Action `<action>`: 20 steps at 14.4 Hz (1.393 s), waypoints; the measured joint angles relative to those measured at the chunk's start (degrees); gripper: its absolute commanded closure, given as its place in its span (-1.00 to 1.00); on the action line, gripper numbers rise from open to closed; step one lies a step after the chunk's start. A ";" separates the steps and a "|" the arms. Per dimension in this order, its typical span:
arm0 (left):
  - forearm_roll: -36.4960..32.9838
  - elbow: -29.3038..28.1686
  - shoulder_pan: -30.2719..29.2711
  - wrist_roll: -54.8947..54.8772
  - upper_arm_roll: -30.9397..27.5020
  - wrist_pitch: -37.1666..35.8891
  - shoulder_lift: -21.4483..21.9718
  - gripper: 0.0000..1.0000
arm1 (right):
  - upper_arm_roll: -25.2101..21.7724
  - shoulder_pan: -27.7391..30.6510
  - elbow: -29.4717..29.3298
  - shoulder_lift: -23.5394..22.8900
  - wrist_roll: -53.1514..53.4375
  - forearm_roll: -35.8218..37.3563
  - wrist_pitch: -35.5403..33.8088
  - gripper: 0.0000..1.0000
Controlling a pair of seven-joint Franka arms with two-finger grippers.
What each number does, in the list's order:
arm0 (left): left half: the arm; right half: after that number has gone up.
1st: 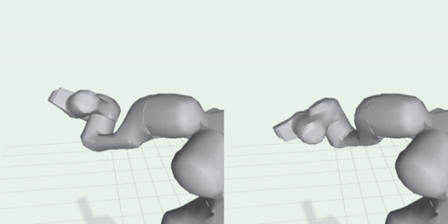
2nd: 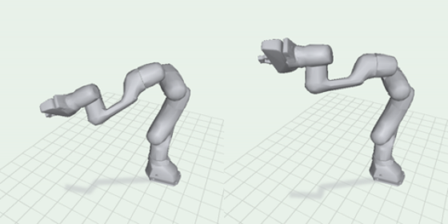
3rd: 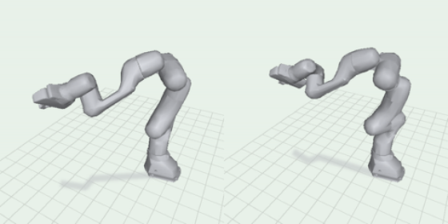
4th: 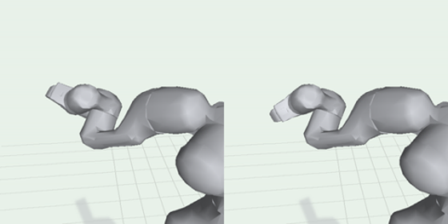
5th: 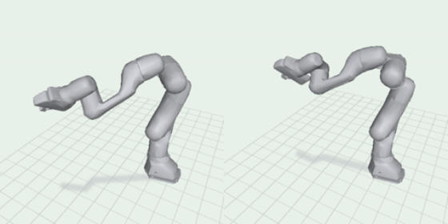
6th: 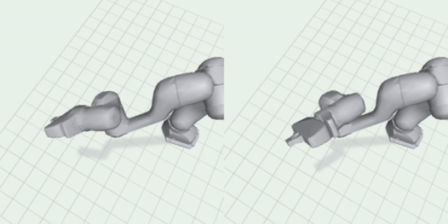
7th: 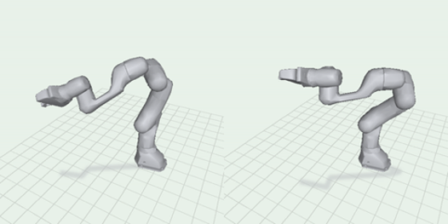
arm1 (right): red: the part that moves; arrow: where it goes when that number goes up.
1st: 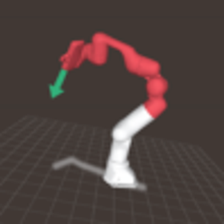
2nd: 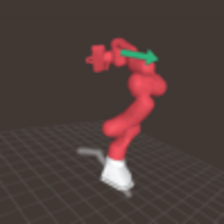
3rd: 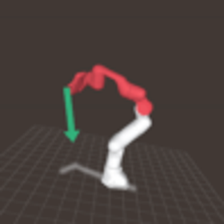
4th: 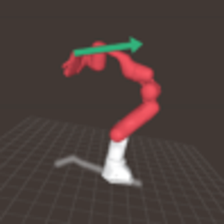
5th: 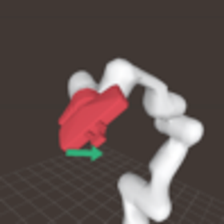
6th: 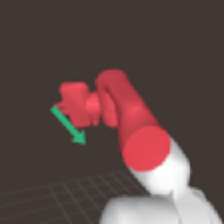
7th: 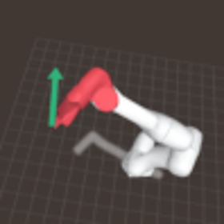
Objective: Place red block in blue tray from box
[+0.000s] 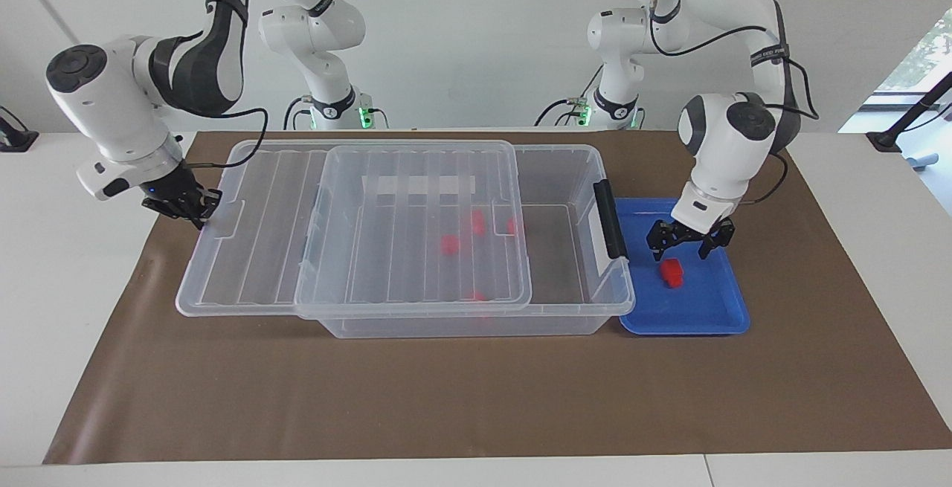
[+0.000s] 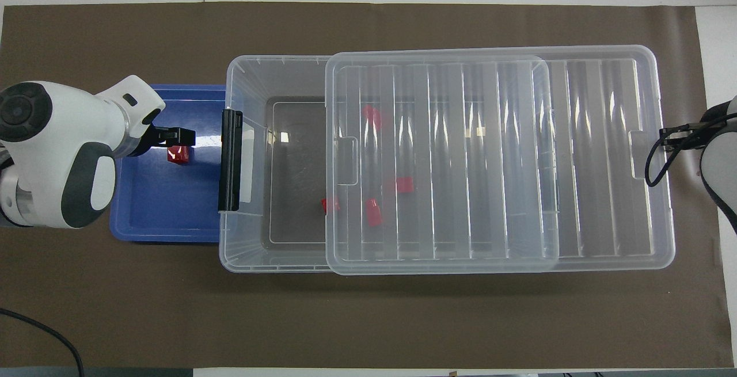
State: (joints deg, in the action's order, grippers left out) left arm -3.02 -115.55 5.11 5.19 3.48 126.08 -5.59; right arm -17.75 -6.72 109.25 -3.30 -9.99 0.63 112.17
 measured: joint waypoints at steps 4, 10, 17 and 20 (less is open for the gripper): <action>0.00 10.32 0.76 -0.21 0.94 -13.84 1.62 -1.00 | 0.03 -3.81 0.21 0.23 5.98 -0.01 -0.01 1.00; 0.01 19.80 0.62 -3.51 1.01 -26.88 4.46 -1.00 | 0.11 -9.65 0.36 0.43 14.77 -0.03 -0.03 1.00; 1.62 23.80 -0.76 -7.28 -0.52 -33.73 4.51 -1.00 | 0.16 -16.14 0.40 0.67 24.37 -0.06 -0.03 1.00; 2.11 23.76 -2.19 -9.37 -0.62 -33.89 4.51 -1.00 | 0.19 -17.22 0.41 0.67 25.58 -0.07 -0.03 1.00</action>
State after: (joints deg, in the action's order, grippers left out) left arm -0.92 -91.79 2.92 -4.18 2.87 92.19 -1.08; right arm -17.56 -23.94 109.66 -2.63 15.59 0.56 112.14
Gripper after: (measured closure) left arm 0.000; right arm 0.991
